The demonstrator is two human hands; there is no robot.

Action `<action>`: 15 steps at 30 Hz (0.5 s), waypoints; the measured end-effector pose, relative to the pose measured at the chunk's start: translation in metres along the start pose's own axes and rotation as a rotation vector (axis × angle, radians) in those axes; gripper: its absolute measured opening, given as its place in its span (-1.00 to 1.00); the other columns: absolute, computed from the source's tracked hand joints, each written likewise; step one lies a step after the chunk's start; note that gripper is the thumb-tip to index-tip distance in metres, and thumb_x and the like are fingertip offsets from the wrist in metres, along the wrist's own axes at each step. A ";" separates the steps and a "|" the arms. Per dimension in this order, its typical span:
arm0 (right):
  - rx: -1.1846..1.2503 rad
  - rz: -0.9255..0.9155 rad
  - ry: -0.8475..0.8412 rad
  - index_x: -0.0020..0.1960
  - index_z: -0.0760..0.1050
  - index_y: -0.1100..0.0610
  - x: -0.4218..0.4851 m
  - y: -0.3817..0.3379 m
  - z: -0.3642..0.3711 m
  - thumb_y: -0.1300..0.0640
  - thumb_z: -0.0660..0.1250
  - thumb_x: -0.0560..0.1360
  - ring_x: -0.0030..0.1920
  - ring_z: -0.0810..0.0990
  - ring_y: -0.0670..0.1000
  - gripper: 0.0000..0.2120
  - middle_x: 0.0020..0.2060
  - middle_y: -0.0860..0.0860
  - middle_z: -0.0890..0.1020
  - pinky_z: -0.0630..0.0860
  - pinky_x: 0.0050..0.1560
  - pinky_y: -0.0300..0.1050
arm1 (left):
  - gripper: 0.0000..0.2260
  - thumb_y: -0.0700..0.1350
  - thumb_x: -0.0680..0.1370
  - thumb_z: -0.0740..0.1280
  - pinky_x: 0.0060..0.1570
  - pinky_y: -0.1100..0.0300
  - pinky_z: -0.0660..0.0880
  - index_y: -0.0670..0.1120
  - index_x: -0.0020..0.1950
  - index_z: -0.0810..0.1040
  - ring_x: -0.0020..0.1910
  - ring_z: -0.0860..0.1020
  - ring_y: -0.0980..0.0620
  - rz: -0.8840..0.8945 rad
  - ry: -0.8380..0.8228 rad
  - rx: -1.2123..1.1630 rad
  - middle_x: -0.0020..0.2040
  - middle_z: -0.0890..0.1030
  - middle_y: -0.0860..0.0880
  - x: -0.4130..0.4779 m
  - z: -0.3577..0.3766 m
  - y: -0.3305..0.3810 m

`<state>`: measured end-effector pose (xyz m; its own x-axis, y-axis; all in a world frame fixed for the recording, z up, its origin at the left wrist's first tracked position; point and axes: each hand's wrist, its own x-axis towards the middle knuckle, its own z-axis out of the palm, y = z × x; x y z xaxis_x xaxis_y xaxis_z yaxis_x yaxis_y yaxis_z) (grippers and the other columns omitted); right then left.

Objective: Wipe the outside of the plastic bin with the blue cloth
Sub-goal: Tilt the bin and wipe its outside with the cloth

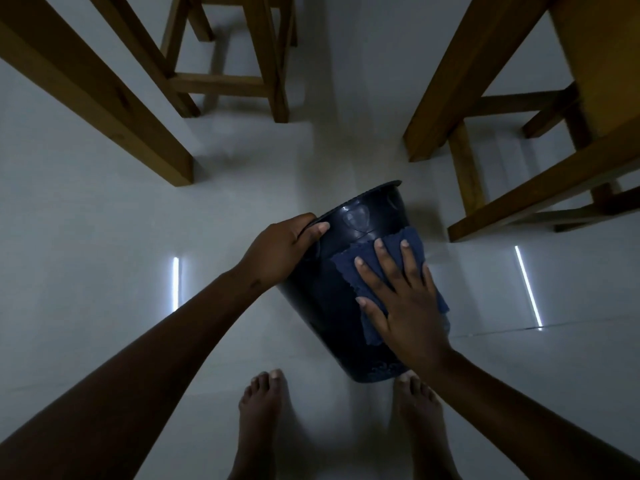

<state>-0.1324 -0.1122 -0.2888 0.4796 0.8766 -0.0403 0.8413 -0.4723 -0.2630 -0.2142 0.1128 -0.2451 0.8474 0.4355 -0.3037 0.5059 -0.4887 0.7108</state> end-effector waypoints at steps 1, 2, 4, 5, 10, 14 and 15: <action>0.015 0.004 0.028 0.54 0.11 -0.07 0.001 0.001 0.000 -0.13 0.01 0.61 0.55 0.04 0.19 -0.49 0.55 0.01 0.14 0.20 0.40 0.30 | -0.71 0.09 0.64 0.12 -0.31 0.24 0.36 0.02 -0.23 0.40 -0.31 0.50 0.11 -0.005 0.000 0.006 -0.34 0.50 0.07 0.000 0.000 0.000; 0.043 0.013 0.062 0.53 0.16 -0.04 0.002 0.001 -0.001 -0.07 0.03 0.62 0.54 0.09 0.17 -0.51 0.53 0.00 0.21 0.22 0.41 0.24 | -0.71 0.09 0.64 0.12 -0.31 0.23 0.37 0.01 -0.23 0.40 -0.31 0.51 0.08 -0.010 0.002 0.013 -0.34 0.50 0.07 0.000 0.000 0.001; 0.098 0.021 0.115 0.50 0.24 0.03 0.003 0.003 -0.003 0.05 0.10 0.59 0.51 0.21 0.15 -0.53 0.49 0.01 0.32 0.27 0.40 0.14 | -0.70 0.09 0.63 0.13 -0.28 0.17 0.38 0.02 -0.25 0.39 -0.30 0.51 0.03 -0.015 0.011 0.017 -0.35 0.50 0.05 0.001 0.001 0.005; 0.108 0.018 0.129 0.49 0.25 0.06 0.004 0.004 -0.005 0.09 0.13 0.57 0.50 0.23 0.14 -0.52 0.47 0.03 0.34 0.28 0.41 0.11 | -0.70 0.09 0.63 0.13 -0.28 0.16 0.38 0.04 -0.28 0.37 -0.30 0.51 0.02 -0.017 0.018 0.016 -0.36 0.49 0.06 0.001 0.001 0.007; 0.355 -0.023 0.119 0.44 0.32 0.24 0.002 0.009 -0.028 0.32 0.17 0.55 0.52 0.18 -0.03 -0.55 0.45 0.14 0.33 0.15 0.49 -0.19 | -0.67 0.10 0.62 0.15 -0.21 0.12 0.45 0.06 -0.33 0.38 -0.25 0.57 -0.04 -0.018 0.089 0.039 -0.35 0.53 0.05 -0.011 0.001 0.024; 0.364 -0.025 0.170 0.43 0.33 0.20 0.000 0.007 -0.061 0.26 0.09 0.56 0.52 0.14 -0.03 -0.56 0.45 0.12 0.32 0.06 0.50 -0.22 | -0.66 0.11 0.61 0.18 -0.26 0.12 0.43 -0.08 -0.23 0.47 -0.25 0.60 -0.07 0.039 0.215 0.167 -0.28 0.64 -0.06 -0.026 -0.006 0.047; 0.366 -0.060 0.216 0.42 0.34 0.26 0.001 0.007 -0.067 0.31 0.13 0.55 0.51 0.15 -0.05 -0.56 0.44 0.15 0.34 0.10 0.49 -0.18 | -0.68 0.10 0.60 0.20 -0.29 0.13 0.38 -0.07 -0.24 0.44 -0.28 0.59 -0.06 0.083 0.235 0.190 -0.30 0.62 -0.05 -0.029 -0.012 0.054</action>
<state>-0.1091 -0.1206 -0.2259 0.5069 0.8434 0.1782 0.7438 -0.3235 -0.5849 -0.2136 0.0830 -0.1905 0.8379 0.5401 -0.0790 0.4763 -0.6528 0.5891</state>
